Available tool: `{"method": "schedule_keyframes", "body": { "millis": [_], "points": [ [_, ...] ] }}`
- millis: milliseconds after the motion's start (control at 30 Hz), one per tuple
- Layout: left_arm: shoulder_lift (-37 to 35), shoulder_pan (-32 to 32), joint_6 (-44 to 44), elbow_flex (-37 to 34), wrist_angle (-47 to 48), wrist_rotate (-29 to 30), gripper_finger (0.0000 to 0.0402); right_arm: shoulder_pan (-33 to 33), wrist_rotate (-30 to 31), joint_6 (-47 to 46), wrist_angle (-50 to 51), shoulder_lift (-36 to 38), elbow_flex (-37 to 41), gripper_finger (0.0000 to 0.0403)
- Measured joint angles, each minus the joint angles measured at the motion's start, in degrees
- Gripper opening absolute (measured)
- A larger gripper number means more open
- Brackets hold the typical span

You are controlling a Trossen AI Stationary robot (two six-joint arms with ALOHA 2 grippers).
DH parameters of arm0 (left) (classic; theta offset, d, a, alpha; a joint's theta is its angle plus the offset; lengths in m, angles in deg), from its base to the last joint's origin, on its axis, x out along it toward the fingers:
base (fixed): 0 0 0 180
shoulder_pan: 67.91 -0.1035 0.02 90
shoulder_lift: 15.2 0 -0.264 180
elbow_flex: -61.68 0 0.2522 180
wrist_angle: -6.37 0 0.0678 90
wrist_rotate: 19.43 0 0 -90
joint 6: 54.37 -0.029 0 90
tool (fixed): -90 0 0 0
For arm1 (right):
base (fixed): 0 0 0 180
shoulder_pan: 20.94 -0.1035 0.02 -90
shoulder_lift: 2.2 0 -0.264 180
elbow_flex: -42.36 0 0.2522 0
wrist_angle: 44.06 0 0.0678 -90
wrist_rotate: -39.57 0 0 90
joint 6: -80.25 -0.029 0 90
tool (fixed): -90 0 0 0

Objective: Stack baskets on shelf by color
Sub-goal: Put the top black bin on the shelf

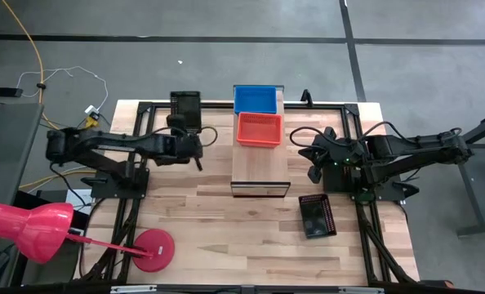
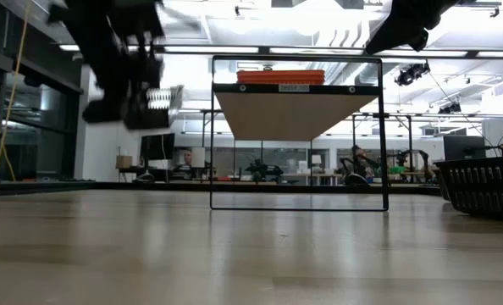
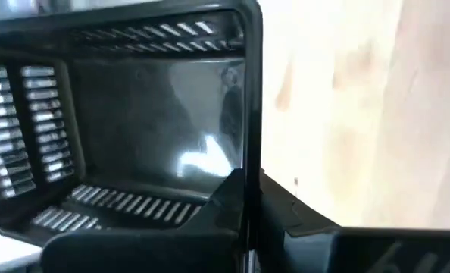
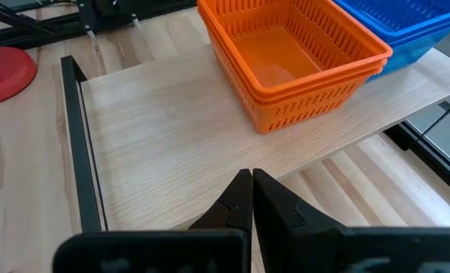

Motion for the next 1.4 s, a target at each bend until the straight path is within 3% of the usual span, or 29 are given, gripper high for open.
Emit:
{"method": "schedule_keyframes", "body": {
  "millis": [133,267,400,567,767,1067,1400],
  "points": [
    [-4.08,9.77,1.32,5.35,3.07,2.45,0.0001,0.00,-0.21,0.09,0.02,0.00,0.00,0.0000],
    [-3.79,20.98,-4.18,11.31,2.95,6.76,0.0000,0.00,-0.37,-0.02,0.04,0.00,0.00,0.0000],
    [0.08,31.91,-20.26,17.66,-1.59,9.50,0.0000,0.00,-0.37,0.13,0.04,0.00,0.00,0.0000],
    [6.00,38.66,-44.68,22.98,-10.16,5.47,0.0000,0.00,-0.39,0.13,0.07,0.00,0.00,0.0000],
    [13.14,36.86,-67.42,24.42,-14.14,4.99,0.0000,0.00,-0.42,0.13,-0.33,0.02,-0.02,0.0000],
    [17.55,26.84,-75.85,24.44,-17.09,0.78,0.0000,0.00,-0.20,0.69,-0.28,0.02,-0.02,0.0000],
    [18.12,24.80,-77.47,24.42,-20.82,-6.15,0.0000,0.00,-0.20,1.25,-0.28,0.00,-0.02,0.0000]
  ]
}}
